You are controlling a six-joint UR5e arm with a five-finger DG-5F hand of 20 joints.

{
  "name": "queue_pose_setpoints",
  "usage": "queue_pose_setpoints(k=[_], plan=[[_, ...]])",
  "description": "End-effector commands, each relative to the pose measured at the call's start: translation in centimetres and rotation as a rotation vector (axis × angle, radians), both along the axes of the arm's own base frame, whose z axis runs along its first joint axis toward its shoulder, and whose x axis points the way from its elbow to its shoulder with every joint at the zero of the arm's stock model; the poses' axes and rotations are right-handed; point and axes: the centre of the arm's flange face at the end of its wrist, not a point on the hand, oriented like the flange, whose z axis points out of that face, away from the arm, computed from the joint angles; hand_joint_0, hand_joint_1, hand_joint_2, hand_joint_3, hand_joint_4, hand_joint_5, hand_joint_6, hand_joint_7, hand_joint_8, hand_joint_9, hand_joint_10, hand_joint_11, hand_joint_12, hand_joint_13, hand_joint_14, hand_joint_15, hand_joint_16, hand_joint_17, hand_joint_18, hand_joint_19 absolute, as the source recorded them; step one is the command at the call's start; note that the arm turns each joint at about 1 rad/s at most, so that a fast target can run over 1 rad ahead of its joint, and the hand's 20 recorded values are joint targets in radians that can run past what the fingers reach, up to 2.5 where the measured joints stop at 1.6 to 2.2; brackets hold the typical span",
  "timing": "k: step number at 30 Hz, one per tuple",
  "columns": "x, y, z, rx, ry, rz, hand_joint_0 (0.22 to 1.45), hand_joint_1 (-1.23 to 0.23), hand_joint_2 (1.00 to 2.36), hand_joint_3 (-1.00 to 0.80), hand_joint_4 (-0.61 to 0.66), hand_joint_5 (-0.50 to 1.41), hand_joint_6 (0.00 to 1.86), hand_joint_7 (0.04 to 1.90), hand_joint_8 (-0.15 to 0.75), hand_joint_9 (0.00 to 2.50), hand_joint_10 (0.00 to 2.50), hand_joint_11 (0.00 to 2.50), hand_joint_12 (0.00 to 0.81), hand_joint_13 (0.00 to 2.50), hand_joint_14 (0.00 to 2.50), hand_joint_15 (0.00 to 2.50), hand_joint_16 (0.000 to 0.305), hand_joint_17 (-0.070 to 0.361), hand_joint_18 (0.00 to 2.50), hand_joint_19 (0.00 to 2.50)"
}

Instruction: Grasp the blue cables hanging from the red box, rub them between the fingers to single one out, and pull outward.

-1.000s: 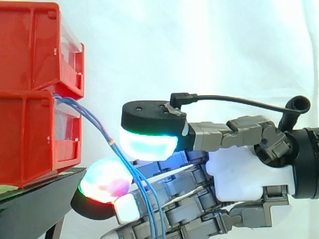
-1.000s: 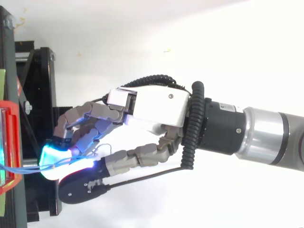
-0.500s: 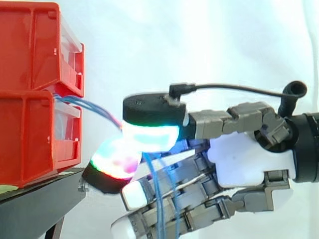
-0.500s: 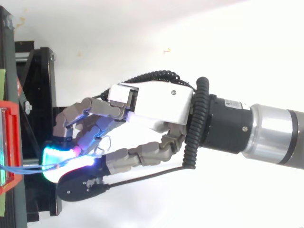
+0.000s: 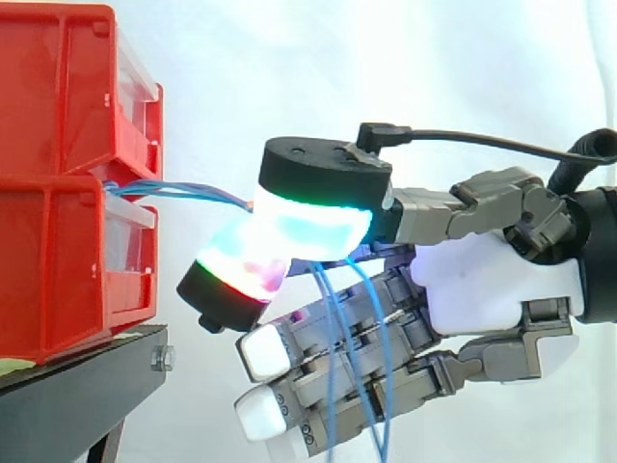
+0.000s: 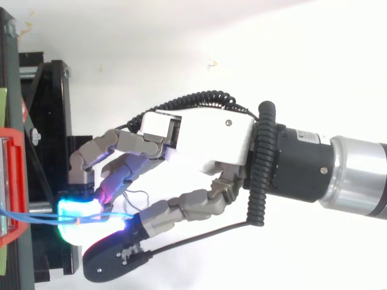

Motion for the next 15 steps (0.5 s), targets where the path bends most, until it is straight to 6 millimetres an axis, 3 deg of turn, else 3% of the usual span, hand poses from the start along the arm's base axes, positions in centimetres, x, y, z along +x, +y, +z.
queue_pose_setpoints(k=[1,6,15], plan=[[-0.07,0.00,0.09,-0.001,0.003,0.000,0.63,-0.83,1.00,-0.50,0.03,-0.13,0.93,1.04,0.232,0.91,0.02,0.55,0.331,0.71,0.02,0.46,0.044,0.098,0.58,0.33],[-0.13,-0.02,0.22,-0.002,0.007,0.000,0.55,-0.67,1.00,-0.50,0.05,-0.12,0.91,1.08,0.247,0.94,0.02,0.56,0.343,0.72,0.02,0.47,0.046,0.103,0.56,0.36],[-0.22,-0.04,0.49,0.000,0.005,0.000,0.52,-0.52,1.00,-0.50,0.06,-0.12,0.90,1.10,0.252,0.96,0.02,0.55,0.355,0.72,0.02,0.48,0.048,0.108,0.53,0.39]])
